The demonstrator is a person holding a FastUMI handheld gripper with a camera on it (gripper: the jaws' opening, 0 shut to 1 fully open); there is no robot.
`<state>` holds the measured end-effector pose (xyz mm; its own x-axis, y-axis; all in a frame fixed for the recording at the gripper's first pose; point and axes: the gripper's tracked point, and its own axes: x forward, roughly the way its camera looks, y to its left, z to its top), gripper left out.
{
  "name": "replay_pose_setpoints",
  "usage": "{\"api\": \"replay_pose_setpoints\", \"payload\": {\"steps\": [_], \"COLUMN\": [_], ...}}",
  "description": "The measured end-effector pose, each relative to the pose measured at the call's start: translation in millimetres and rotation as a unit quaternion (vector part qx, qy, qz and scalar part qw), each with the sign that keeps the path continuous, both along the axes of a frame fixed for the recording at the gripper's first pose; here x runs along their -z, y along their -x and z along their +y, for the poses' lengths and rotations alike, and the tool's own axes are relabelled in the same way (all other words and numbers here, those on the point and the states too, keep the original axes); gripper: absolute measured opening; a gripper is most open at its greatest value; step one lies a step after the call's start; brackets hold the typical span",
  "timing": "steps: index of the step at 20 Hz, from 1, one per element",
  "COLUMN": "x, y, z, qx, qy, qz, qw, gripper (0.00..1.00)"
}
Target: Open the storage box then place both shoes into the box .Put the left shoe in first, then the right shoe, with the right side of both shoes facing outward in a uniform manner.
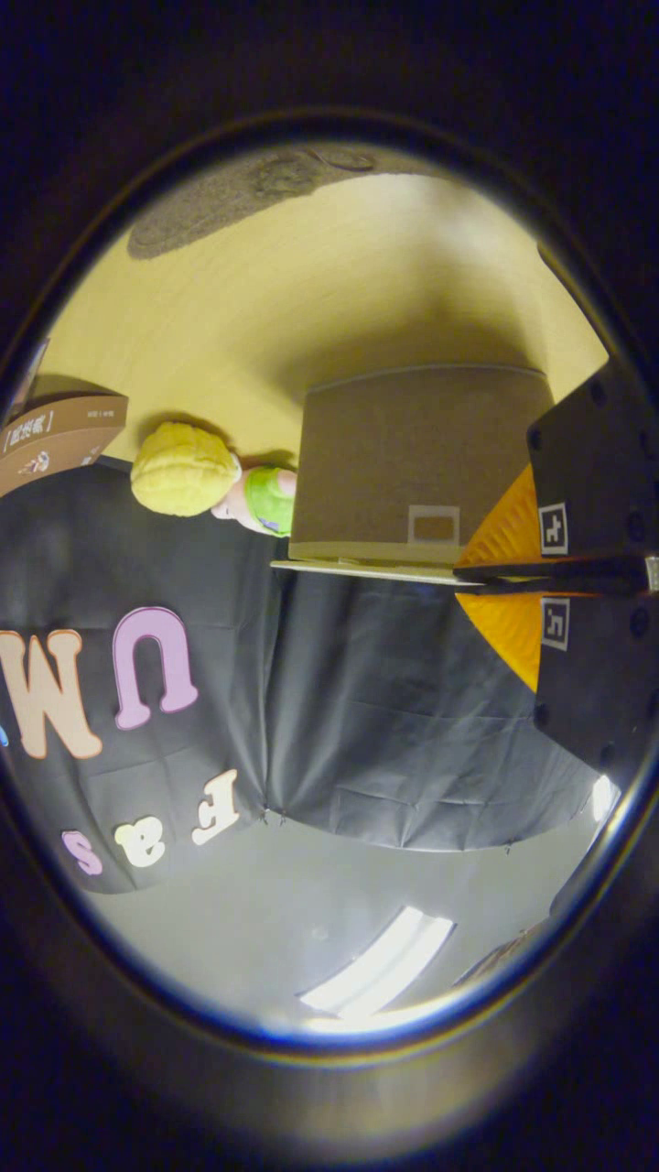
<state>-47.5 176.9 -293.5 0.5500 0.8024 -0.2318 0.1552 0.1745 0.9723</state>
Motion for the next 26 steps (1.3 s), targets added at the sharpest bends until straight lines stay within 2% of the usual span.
{"api": "replay_pose_setpoints", "payload": {"steps": [12, 22, 26], "x": [-88, -146, -153], "y": [-16, -40, -48], "z": [35, 114, 153], "qx": [-0.029, -0.043, -0.052], "qy": [0.083, 0.106, 0.169], "qz": [-0.085, -0.108, -0.141], "qw": [0.992, 0.988, 0.974], "gripper": [0.05, 0.05, 0.06]}}
